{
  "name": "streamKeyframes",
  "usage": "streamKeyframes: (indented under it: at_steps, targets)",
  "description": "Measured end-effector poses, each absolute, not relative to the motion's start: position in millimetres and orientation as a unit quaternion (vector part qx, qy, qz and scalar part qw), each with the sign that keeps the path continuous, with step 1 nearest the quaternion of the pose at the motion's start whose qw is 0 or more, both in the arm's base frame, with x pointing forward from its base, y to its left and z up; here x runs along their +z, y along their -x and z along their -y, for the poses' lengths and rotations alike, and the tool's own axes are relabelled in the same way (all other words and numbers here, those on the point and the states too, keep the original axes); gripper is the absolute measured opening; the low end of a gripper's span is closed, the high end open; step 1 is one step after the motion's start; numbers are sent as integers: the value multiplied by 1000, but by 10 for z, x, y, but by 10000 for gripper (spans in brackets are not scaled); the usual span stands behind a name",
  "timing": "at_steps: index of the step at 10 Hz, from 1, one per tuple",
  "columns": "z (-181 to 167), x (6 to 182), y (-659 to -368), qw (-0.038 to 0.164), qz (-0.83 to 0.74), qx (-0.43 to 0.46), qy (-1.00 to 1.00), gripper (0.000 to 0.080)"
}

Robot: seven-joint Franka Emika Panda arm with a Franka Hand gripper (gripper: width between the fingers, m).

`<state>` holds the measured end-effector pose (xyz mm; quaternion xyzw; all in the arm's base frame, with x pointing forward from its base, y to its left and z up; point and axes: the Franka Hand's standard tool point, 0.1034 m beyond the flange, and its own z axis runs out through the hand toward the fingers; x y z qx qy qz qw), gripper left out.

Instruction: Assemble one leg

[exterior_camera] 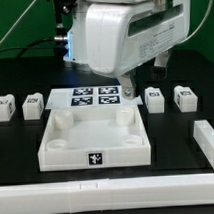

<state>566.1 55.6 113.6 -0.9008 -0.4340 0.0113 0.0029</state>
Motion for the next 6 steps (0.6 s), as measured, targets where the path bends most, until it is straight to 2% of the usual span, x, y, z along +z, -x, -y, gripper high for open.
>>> streamKeyframes:
  at_steps: [6]
  targets:
    - [-545,1134,-5660,2,485,12,874,650]
